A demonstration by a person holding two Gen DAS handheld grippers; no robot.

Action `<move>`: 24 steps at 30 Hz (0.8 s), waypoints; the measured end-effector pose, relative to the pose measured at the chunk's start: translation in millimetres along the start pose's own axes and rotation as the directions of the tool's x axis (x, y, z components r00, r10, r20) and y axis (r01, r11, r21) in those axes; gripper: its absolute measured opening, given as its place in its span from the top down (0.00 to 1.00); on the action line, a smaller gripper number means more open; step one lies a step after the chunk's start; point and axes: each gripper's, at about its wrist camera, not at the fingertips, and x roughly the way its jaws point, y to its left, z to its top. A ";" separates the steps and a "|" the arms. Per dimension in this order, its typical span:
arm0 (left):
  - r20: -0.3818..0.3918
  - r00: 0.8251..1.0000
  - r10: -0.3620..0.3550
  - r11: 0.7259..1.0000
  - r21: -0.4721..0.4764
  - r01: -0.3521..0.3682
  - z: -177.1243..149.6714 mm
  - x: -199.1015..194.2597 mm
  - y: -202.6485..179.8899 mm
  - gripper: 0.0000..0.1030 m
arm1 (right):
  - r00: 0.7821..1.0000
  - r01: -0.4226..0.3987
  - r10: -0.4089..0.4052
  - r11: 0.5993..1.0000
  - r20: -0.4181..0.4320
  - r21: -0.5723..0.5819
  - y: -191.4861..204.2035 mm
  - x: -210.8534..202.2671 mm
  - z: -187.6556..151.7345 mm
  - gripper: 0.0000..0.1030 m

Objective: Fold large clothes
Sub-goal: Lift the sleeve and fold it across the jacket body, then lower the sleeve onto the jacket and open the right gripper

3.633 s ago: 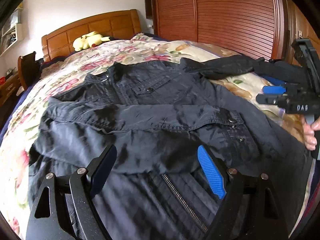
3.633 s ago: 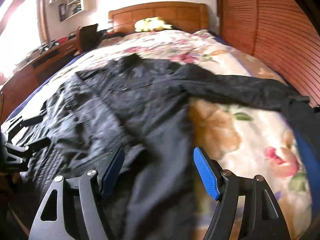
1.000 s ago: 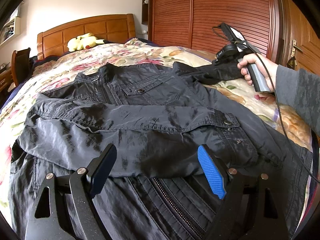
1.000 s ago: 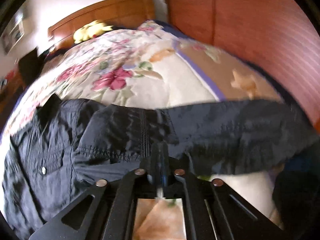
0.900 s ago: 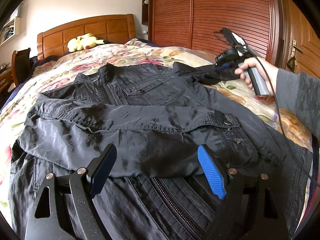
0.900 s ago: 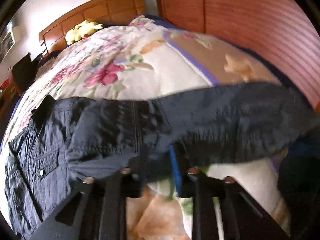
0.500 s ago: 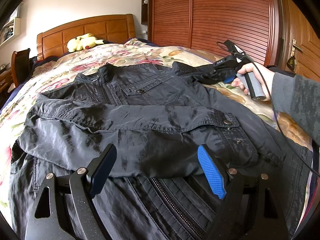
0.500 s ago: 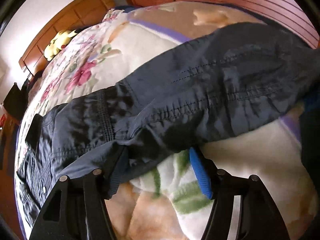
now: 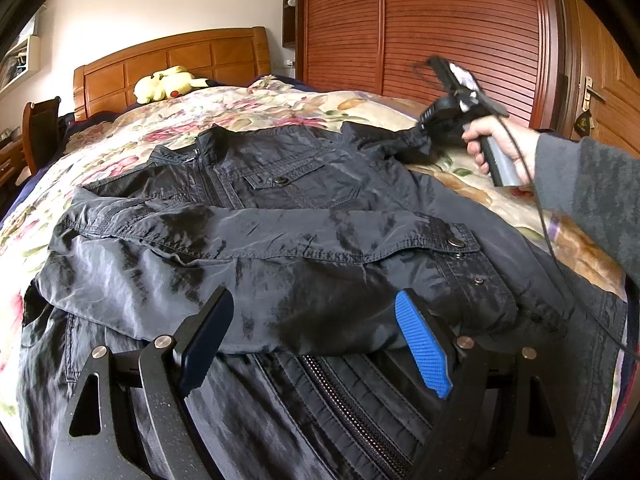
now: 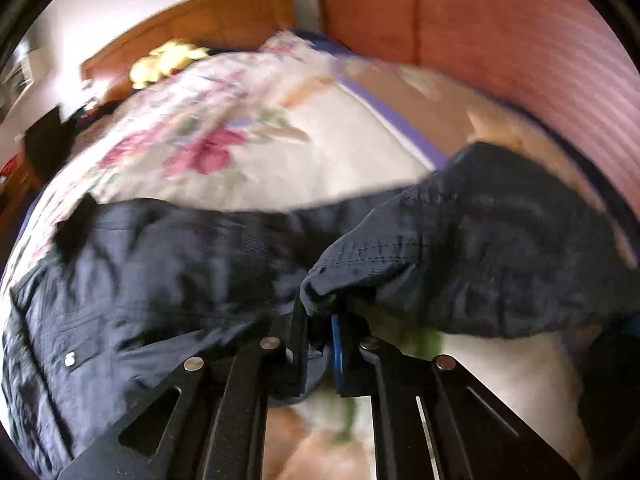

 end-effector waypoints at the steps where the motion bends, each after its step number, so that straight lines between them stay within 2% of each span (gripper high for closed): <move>1: 0.002 1.000 0.001 1.000 -0.002 -0.001 0.2 -0.2 0.4 0.19 | 1.000 -0.004 0.005 0.999 0.024 -0.038 11.7 -10.2 1.1 0.91; 5: 0.028 1.000 0.009 1.000 -0.019 -0.009 2.0 -9.5 5.8 0.19 | 0.991 -0.082 0.101 0.980 0.092 -0.183 65.8 -62.0 -4.1 0.92; 7: 0.045 0.999 0.012 1.000 -0.023 -0.011 4.2 -18.6 8.5 0.19 | 0.974 -0.166 0.198 0.954 0.109 -0.248 95.3 -95.2 -13.6 0.92; 10: 0.068 0.997 0.029 0.999 -0.023 -0.028 7.7 -34.0 12.5 0.19 | 0.950 -0.249 0.295 0.911 0.101 -0.328 132.8 -133.2 -31.4 0.91; 13: 0.078 0.996 0.040 0.999 -0.036 -0.038 9.3 -49.3 19.0 0.19 | 0.936 -0.312 0.349 0.878 0.040 -0.362 160.9 -150.2 -52.1 0.91; 15: 0.074 0.997 0.031 0.998 -0.057 -0.027 9.8 -58.2 25.1 0.19 | 0.938 -0.330 0.347 0.865 -0.024 -0.378 176.0 -150.1 -68.9 0.87; 17: 0.075 0.997 0.024 0.997 -0.077 -0.018 10.1 -67.6 30.9 0.19 | 0.949 -0.307 0.307 0.861 -0.067 -0.406 189.0 -145.4 -82.6 0.84; 19: 0.089 0.995 0.032 0.996 -0.085 -0.025 10.9 -78.0 35.4 0.19 | 0.949 -0.313 0.300 0.853 -0.097 -0.418 195.1 -144.3 -94.1 0.82; 22: 0.114 0.992 0.047 0.996 -0.086 -0.037 12.2 -90.9 39.8 0.19 | 0.951 -0.303 0.299 0.854 -0.080 -0.423 201.1 -152.7 -93.0 0.81; 24: 0.126 0.991 0.049 0.995 -0.091 -0.038 12.5 -98.1 43.4 0.19 | 0.958 -0.275 0.284 0.858 -0.044 -0.434 195.6 -166.0 -93.0 0.76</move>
